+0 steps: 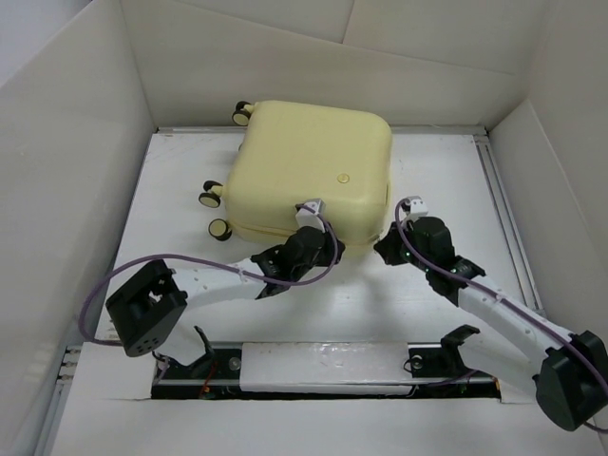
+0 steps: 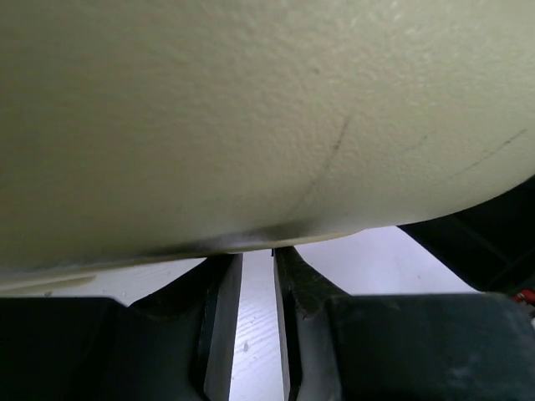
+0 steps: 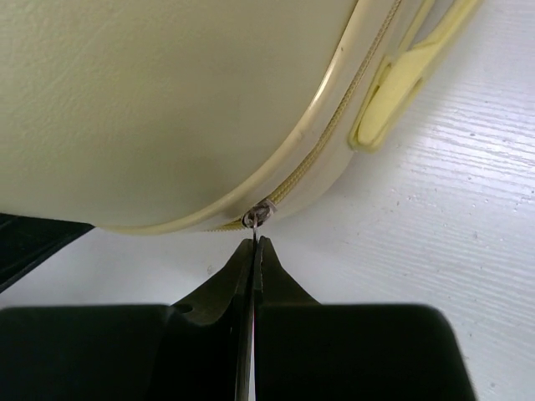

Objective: Pack the luggage

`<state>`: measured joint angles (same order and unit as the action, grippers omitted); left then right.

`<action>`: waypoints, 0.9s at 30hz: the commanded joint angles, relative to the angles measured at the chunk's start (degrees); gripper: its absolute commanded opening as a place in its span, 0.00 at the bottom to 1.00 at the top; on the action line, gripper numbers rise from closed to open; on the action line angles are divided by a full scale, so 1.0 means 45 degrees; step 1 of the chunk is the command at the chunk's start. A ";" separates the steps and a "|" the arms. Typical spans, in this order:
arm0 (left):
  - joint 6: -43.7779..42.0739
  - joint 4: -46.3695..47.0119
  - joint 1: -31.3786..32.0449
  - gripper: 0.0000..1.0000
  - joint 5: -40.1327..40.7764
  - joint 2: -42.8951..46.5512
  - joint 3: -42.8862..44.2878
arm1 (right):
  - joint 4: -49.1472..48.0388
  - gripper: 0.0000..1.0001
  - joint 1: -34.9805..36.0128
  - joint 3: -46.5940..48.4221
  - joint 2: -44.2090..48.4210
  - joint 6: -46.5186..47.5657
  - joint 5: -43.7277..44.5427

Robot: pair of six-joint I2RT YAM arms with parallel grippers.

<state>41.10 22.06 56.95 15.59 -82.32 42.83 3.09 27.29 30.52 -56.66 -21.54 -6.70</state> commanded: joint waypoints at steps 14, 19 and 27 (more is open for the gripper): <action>0.0769 0.1972 -0.0292 0.17 -0.0339 -0.2018 0.1536 | -0.0432 0.00 0.5653 0.0383 0.1638 -0.2635 0.2700; 0.1002 0.2440 -0.0408 0.15 -0.0926 -0.1864 0.1537 | -0.1857 0.00 0.6063 0.0989 -0.0510 -0.2907 0.2835; 0.1140 0.2287 -0.1033 0.33 -0.1805 0.0786 -0.0101 | -0.3558 0.00 0.6358 0.1011 -0.2328 -0.3884 0.4944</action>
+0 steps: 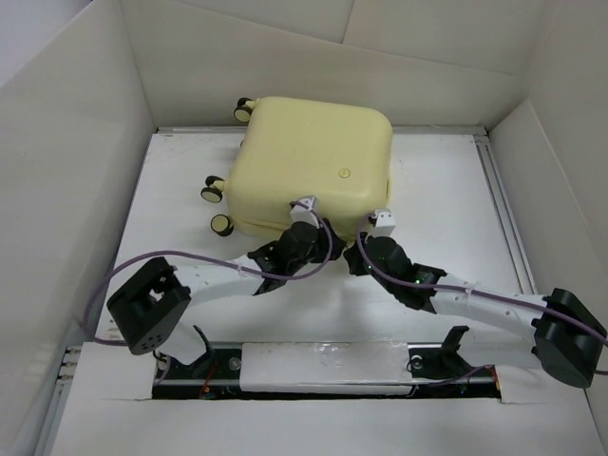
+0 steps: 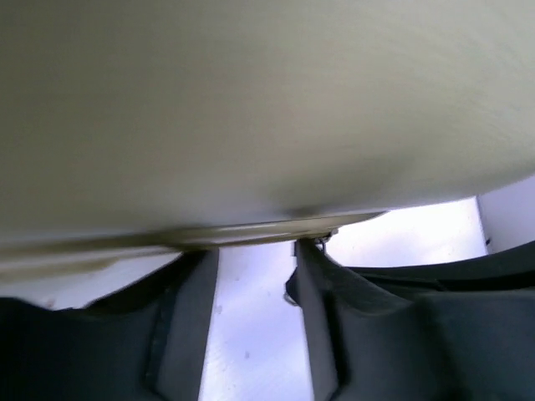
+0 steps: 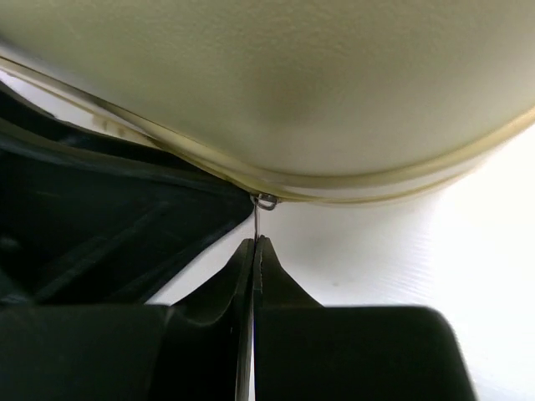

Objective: Pack the luggage

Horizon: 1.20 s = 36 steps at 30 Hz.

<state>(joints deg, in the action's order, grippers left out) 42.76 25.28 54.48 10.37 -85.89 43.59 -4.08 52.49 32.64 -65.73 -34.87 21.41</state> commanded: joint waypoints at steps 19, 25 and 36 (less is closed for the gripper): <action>0.1217 -0.3692 -1.4735 0.92 -0.7171 0.7660 -0.2710 | -0.1086 0.00 0.0386 0.0773 0.0426 -0.0435 -0.1105; 0.2644 -0.1207 -1.7321 0.99 -1.0057 0.6334 -0.3066 | -0.0676 0.00 -0.0004 0.0519 0.1110 -0.0200 -0.1554; 0.3427 0.1006 -1.5780 0.99 -1.1681 0.2623 -0.0766 | -0.0676 0.00 -0.0121 0.0148 0.1250 -0.0063 -0.1906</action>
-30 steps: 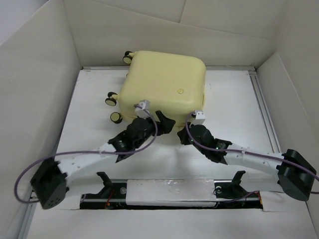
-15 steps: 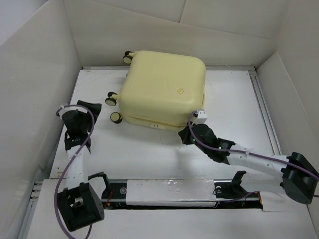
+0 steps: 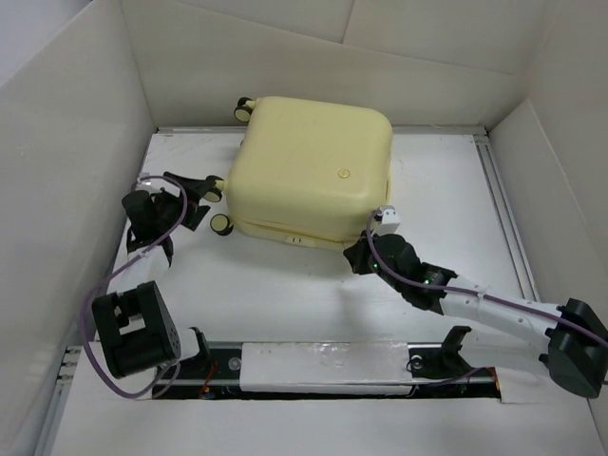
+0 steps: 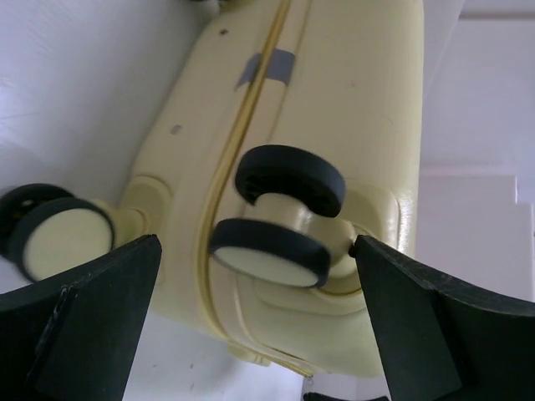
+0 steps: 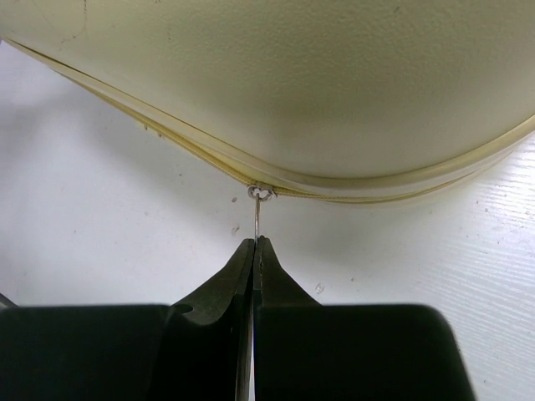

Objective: Pack the luggage

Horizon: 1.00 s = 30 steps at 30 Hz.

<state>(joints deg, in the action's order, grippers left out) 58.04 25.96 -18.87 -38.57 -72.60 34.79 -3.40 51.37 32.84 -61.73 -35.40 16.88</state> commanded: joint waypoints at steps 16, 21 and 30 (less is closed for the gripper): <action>0.0248 0.2004 0.2611 0.00 0.0268 -0.1291 0.1705 | -0.0827 0.00 -0.1298 0.0730 0.0086 0.0659 -0.2149; -0.0183 0.2416 0.4930 0.00 0.1494 0.0485 0.0069 | -0.0536 0.00 -0.2586 0.1431 -0.0363 0.1418 -0.3028; 0.0596 0.3138 1.1741 0.00 0.5324 0.3316 -0.2689 | 0.0075 0.00 -0.4075 0.2546 -0.1123 0.1793 -0.4494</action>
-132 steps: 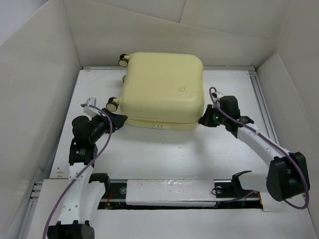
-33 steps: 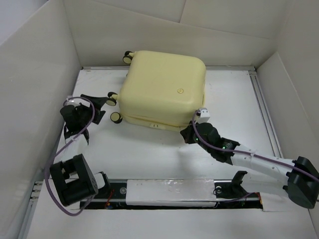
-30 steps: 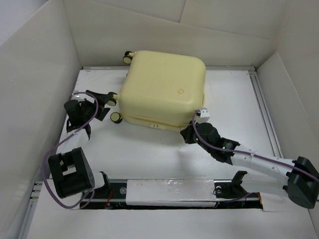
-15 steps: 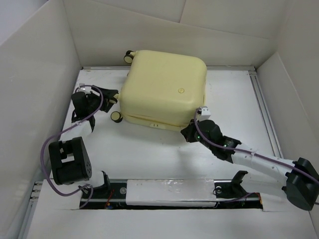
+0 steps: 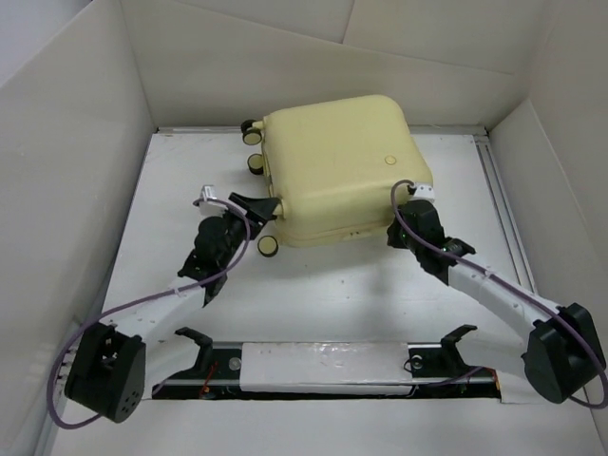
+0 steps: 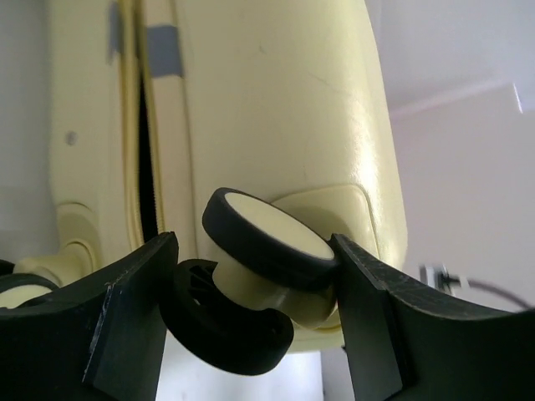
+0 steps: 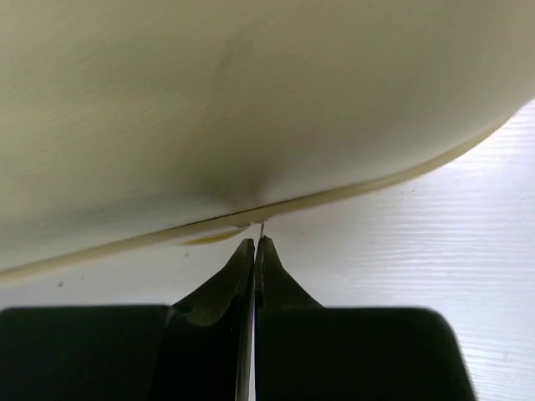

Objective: Pack the luggage

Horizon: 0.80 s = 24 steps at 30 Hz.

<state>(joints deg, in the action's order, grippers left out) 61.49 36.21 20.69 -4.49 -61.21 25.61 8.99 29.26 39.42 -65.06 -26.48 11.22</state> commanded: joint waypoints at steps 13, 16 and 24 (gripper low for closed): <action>0.0495 0.0880 0.6536 0.00 0.0900 0.2040 -0.1354 | -0.5534 0.00 0.9525 0.1355 -0.3061 -0.2612 -0.0584; 0.0221 0.0081 0.6536 0.00 0.1232 0.2546 -0.1354 | -0.5165 0.00 1.0662 0.1475 -0.2810 -0.2866 0.0082; -0.0033 -0.1169 0.6536 0.00 0.1075 0.3738 -0.0885 | -0.4209 0.00 1.1350 0.0889 -0.1814 -0.3217 0.1698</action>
<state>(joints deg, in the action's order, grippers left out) 62.43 29.23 49.01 5.28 -46.92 18.37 -9.41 80.01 43.35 -74.89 -39.42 14.63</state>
